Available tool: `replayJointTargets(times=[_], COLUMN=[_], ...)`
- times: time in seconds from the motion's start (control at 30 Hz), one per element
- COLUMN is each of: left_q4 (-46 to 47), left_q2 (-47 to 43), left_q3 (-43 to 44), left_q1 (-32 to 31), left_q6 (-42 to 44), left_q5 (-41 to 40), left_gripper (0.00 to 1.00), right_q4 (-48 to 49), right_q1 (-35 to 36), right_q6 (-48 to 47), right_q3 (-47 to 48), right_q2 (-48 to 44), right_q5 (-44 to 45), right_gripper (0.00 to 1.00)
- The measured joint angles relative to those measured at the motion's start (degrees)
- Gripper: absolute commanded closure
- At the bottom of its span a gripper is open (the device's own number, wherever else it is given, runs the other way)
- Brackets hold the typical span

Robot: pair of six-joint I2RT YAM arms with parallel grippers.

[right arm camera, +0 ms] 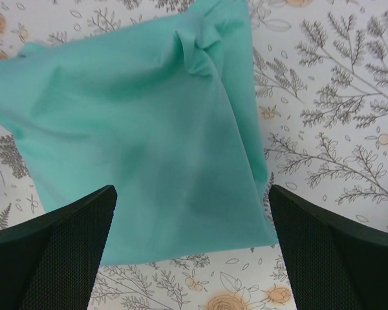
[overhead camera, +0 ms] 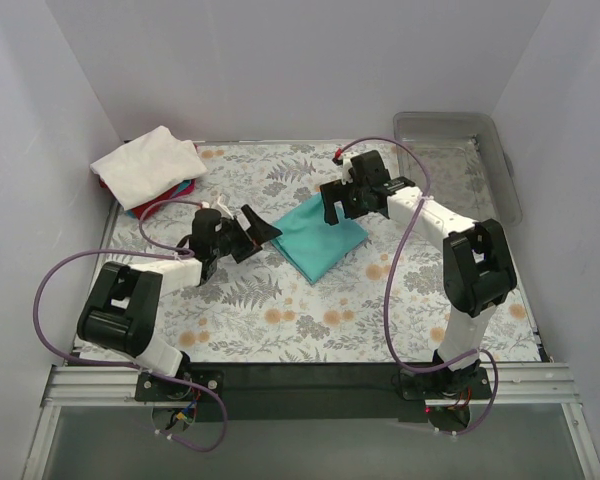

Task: Fold and stack the t-shirts
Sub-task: Fold the tshirt, then neatly place the folded tshirt to the corner

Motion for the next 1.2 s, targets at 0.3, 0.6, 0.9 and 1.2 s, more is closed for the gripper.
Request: replayJointTargets(times=[0.3,0.6,0.9,1.2], left_q4=[0.0,4.22,8.55,14.38], left_q2=[1.2,5.77,9.99,14.03], left_q3=[-2.84,-2.69,-0.55,0.92], left_q1=[-2.97,-7.63,-12.0,-14.75], left_q6=[-0.48,-1.57,-3.15,-5.46], left_q5=[0.2,1.07,0.15,-1.57], left_gripper=[0.02,0.02,0.02,0.02], right_q4=[3.04,4.72,6.6,7.58], right_q1=[0.0,0.0,0.11,0.76], right_q6=[0.59,2.47,4.74,4.96], right_q3=[-5.53,-10.58,-16.52,-21.03], right_q2=[0.02,1.14,-0.76,-4.17], right_q5=[1.2,1.66,0.17,-2.01], right_gripper=[0.08,0.12,0.16,0.2])
